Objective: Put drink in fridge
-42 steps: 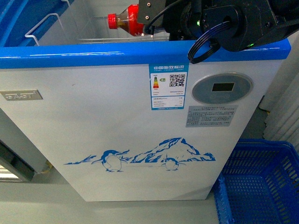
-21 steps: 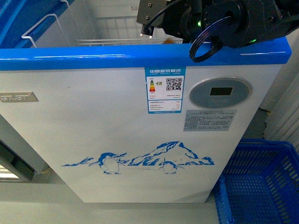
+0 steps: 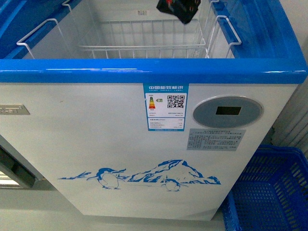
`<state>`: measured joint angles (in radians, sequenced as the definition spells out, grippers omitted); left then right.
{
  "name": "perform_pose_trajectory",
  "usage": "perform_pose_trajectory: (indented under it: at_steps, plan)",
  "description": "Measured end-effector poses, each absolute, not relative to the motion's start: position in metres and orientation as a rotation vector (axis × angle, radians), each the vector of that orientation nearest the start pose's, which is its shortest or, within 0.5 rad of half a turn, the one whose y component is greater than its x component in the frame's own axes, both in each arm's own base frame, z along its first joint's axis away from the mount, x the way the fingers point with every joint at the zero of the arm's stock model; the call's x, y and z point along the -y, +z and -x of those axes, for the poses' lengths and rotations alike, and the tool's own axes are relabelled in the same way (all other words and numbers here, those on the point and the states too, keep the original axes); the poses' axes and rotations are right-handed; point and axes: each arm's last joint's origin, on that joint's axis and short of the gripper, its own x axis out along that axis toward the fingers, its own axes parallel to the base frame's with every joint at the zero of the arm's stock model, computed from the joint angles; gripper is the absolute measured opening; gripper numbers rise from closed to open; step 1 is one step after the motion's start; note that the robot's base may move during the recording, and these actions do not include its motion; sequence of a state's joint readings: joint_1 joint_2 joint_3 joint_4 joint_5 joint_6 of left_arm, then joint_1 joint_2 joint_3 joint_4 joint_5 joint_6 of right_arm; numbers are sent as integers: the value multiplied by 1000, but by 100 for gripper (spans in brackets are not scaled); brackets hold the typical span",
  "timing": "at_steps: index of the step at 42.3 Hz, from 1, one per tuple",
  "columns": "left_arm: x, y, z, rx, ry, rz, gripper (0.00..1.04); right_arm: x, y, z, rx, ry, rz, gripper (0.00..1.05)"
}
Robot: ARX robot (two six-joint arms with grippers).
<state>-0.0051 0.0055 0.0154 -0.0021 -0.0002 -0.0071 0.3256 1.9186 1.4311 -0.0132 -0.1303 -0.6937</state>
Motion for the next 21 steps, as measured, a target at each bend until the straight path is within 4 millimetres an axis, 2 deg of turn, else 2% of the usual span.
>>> perform_pose_trajectory:
  at_steps: [2, 6, 10, 16, 20, 21]
  plan:
    - [0, 168, -97, 8, -5, 7, 97, -137, 264, -406, -327, 616, 624, 98]
    - [1, 168, -97, 8, -5, 7, 97, -113, 304, -393, -298, 517, 472, 98]
    - [0, 168, -97, 8, -5, 7, 97, -75, 335, -368, -299, 309, 361, 98]
    - [0, 168, -97, 8, -5, 7, 97, -37, 347, -317, -356, 109, 245, 98]
    - [1, 168, -97, 8, -5, 7, 97, -19, 348, -260, -330, 45, 190, 98]
    - [1, 168, -97, 8, -5, 7, 97, -17, 347, -252, -324, 47, 186, 98]
